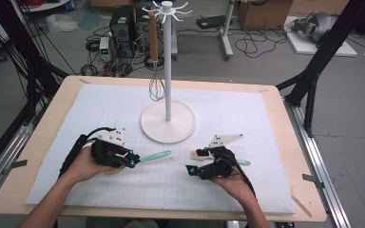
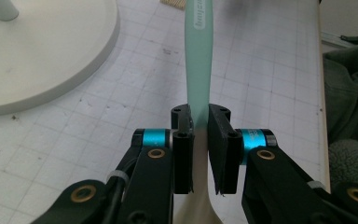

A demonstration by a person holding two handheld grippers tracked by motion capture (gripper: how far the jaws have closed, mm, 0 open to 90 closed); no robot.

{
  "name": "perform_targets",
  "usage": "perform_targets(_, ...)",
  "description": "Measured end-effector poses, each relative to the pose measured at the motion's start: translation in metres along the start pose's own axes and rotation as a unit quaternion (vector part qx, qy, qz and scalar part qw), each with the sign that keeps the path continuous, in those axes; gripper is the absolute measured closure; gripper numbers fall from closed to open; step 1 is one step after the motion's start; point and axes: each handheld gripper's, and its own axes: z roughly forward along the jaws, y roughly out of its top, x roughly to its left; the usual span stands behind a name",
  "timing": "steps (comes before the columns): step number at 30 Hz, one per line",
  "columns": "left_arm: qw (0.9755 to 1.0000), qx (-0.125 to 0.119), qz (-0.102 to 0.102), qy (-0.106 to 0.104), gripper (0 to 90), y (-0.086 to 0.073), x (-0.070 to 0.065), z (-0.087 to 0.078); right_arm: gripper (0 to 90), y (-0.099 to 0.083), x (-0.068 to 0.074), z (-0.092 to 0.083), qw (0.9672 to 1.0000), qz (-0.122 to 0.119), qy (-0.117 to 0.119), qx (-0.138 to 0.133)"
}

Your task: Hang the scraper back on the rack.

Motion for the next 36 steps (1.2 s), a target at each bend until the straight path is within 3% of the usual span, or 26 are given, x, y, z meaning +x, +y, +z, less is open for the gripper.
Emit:
perform_targets(7, 1.0000, -0.006, 0.008, -0.001, 80.1, 0.007, -0.002, -0.001, 18.9, 0.009, 0.000, 0.002, 0.9999, 0.002, 0.009, -0.004)
perform_targets(19, 0.9996, -0.023, 0.015, -0.007, 80.1, 0.018, -0.004, -0.006, 23.2, 0.031, 0.003, 0.011, 0.9988, 0.001, 0.048, -0.006)
perform_targets(36, 0.9989, -0.035, 0.029, -0.014, 80.1, 0.033, -0.008, -0.002, 41.0, 0.055, 0.010, 0.022, 0.9944, 0.002, 0.105, -0.006)
